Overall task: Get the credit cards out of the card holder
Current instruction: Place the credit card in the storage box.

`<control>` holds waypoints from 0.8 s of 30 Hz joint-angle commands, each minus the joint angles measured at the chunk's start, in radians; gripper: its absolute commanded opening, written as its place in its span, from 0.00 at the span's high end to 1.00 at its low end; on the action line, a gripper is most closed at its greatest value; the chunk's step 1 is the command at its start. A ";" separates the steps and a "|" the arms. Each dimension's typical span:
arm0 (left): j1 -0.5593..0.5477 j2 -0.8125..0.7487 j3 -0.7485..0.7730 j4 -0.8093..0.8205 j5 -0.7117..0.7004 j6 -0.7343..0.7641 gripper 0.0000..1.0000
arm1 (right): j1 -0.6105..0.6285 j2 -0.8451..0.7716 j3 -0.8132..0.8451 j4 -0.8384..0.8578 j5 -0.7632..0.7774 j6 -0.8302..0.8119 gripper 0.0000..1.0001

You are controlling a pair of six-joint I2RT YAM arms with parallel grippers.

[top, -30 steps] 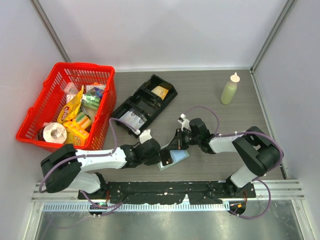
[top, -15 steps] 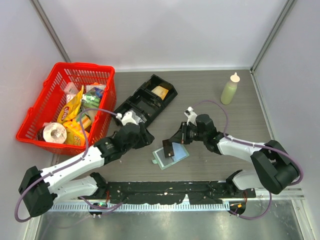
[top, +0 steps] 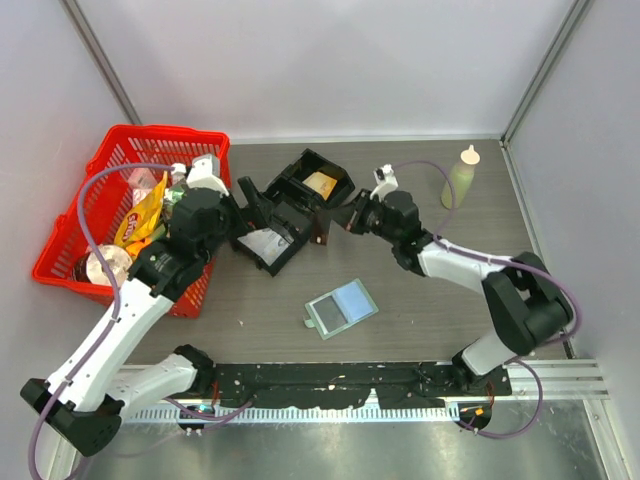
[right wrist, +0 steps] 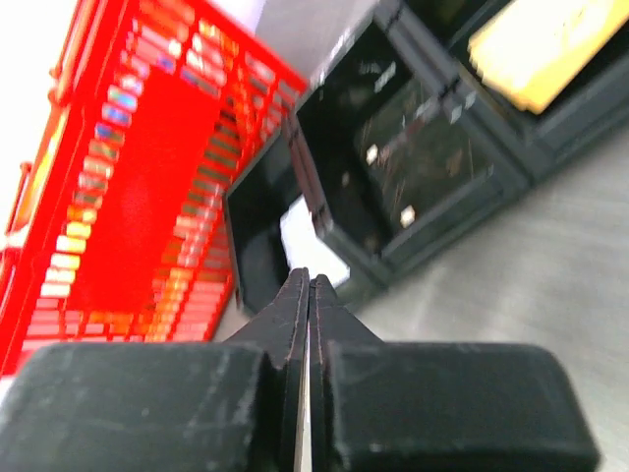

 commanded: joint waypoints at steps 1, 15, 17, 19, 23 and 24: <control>0.056 0.008 0.010 -0.029 -0.027 0.156 0.00 | -0.002 0.136 0.139 0.200 0.176 0.021 0.99; 0.122 -0.059 -0.104 0.038 -0.026 0.174 0.01 | 0.063 0.601 0.484 0.387 0.316 -0.012 0.99; 0.139 -0.062 -0.110 0.044 -0.014 0.170 0.00 | 0.081 0.624 0.504 0.373 0.336 -0.023 0.97; 0.149 -0.059 -0.112 0.044 -0.004 0.165 0.00 | 0.098 0.632 0.509 0.360 0.360 -0.043 0.93; 0.154 -0.058 -0.113 0.042 0.008 0.162 0.00 | 0.115 0.597 0.454 0.335 0.443 -0.086 0.75; 0.154 -0.058 -0.115 0.042 0.014 0.162 0.00 | 0.117 0.573 0.418 0.338 0.456 -0.093 0.71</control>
